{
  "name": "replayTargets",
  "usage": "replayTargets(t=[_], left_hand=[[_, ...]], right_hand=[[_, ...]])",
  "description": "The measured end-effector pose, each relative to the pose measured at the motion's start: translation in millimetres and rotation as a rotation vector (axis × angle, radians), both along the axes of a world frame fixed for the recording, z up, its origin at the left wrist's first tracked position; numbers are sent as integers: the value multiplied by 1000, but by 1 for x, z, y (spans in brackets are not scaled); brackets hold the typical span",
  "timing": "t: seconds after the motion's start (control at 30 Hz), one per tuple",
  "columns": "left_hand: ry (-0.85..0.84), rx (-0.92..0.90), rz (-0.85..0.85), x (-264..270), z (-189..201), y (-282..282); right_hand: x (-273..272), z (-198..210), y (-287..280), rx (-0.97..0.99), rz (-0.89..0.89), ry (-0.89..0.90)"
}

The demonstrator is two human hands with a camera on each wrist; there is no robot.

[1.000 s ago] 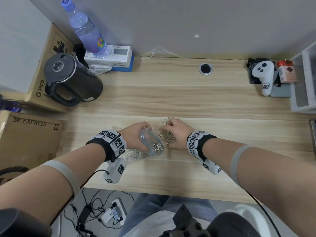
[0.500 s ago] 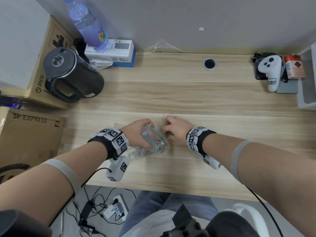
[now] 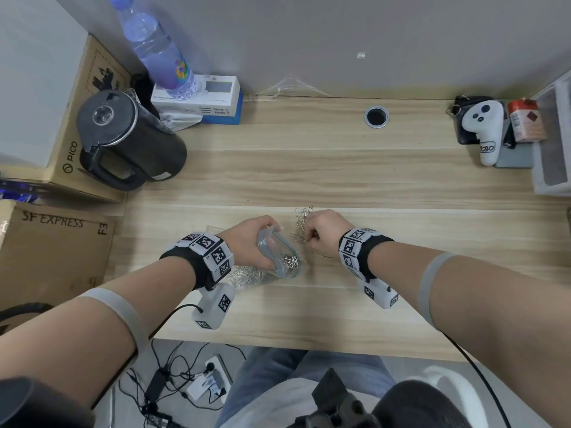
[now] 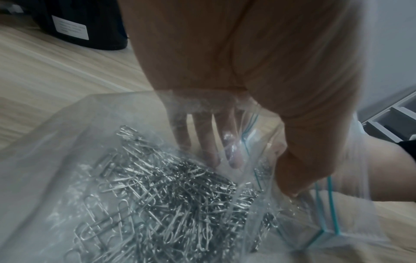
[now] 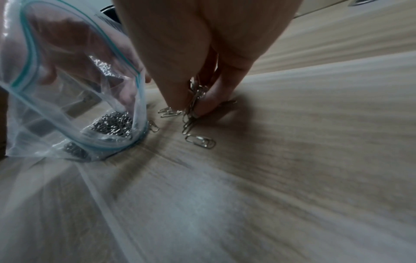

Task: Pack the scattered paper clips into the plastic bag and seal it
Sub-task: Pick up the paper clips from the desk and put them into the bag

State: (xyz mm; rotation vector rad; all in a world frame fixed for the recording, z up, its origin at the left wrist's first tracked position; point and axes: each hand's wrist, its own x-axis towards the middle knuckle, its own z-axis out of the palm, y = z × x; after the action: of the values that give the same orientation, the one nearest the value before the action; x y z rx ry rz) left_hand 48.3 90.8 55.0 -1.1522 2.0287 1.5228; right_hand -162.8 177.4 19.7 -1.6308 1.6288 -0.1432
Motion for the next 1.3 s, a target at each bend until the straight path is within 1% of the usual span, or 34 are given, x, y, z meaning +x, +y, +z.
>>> replayTargets(t=[0.23,0.33,0.47,0.6,0.77,0.87,0.9,0.97,1.03,1.13,1.2,1.3], left_hand=[[-2,6,1,0,-2,0],[1,-12,-1,-1,-2,1],[53,-16,-12,-9,5,1],[93,-49,-40,-11,9,0],[110,-31,-37,-8,8,0],[113,15,-2,-5,8,1],[106,20,6,-4,8,1],[84,4,1,-2,7,1],[63,-1,-6,0,5,0],[37,-2,-13,5,5,-2],[19,-2,-13,7,5,-3],[-12,-8,-16,10,4,-4]], right_hand=[[-11,15,-4,40,-136,-39],[-7,29,-8,48,-169,-125],[13,44,-10,62,-122,-253],[35,54,-9,9,-99,-312],[42,46,-6,71,-93,-349],[27,38,-4,55,-109,-273],[18,36,-5,45,-130,-224],[0,34,-6,6,-133,-57],[-17,31,-5,-16,-79,104],[-32,23,-1,45,9,236],[-34,15,2,86,62,283],[-29,4,4,125,69,257]])
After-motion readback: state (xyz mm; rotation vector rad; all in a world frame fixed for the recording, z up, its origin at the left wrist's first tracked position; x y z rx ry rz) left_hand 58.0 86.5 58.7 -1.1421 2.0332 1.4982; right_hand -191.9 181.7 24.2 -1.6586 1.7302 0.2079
